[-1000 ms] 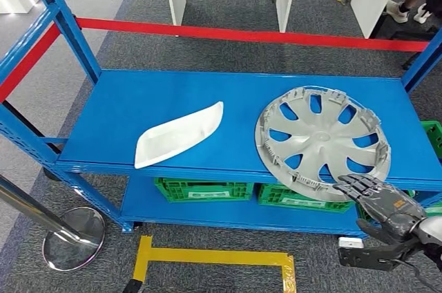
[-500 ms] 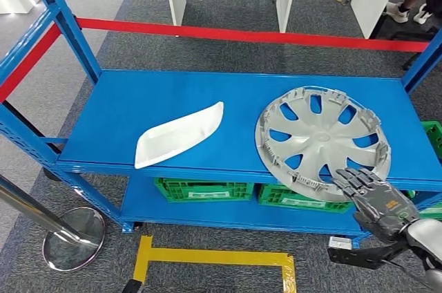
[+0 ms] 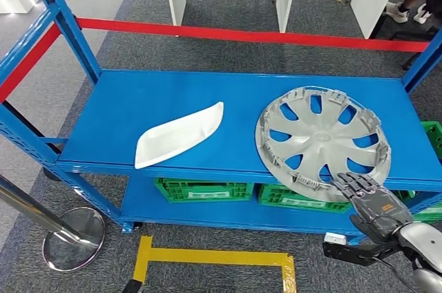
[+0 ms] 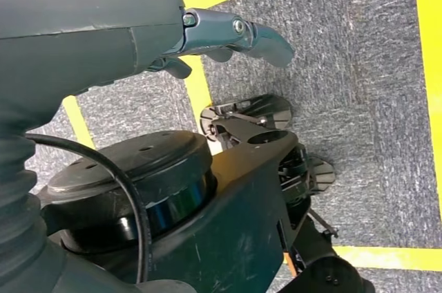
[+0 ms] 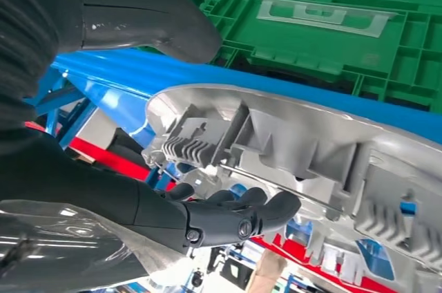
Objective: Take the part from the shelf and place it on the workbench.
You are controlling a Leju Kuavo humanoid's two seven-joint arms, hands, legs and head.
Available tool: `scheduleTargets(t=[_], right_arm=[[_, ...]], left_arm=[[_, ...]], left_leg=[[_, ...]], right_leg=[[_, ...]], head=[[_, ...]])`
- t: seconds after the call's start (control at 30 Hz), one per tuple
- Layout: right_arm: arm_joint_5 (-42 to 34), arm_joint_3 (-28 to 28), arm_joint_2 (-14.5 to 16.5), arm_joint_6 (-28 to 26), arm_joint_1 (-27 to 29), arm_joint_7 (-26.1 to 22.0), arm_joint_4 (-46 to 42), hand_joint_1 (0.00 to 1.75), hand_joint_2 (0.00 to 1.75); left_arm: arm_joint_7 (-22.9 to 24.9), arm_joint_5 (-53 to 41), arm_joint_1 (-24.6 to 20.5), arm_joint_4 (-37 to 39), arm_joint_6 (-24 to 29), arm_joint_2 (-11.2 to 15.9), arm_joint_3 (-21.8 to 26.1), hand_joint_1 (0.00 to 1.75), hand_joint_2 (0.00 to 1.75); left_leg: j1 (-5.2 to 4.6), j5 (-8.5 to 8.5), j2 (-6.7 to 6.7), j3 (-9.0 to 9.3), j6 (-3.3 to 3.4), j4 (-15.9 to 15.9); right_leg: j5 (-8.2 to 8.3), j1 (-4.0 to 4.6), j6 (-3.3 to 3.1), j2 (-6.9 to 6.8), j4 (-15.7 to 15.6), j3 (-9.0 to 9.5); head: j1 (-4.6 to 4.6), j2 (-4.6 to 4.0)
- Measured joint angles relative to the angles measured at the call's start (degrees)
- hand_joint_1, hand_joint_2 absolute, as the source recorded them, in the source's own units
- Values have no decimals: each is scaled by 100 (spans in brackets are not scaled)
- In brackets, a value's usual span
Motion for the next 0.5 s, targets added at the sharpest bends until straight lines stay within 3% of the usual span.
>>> scheduleTargets(t=[0.5], right_arm=[[489,-246,613,-303,-148,25,773,0,175]], left_arm=[[0,-54,-3,0,2,0,-114,0,175]], left_leg=[[0,0,0,0,0,0]], right_leg=[[0,0,0,1,0,0]], head=[[1,0]])
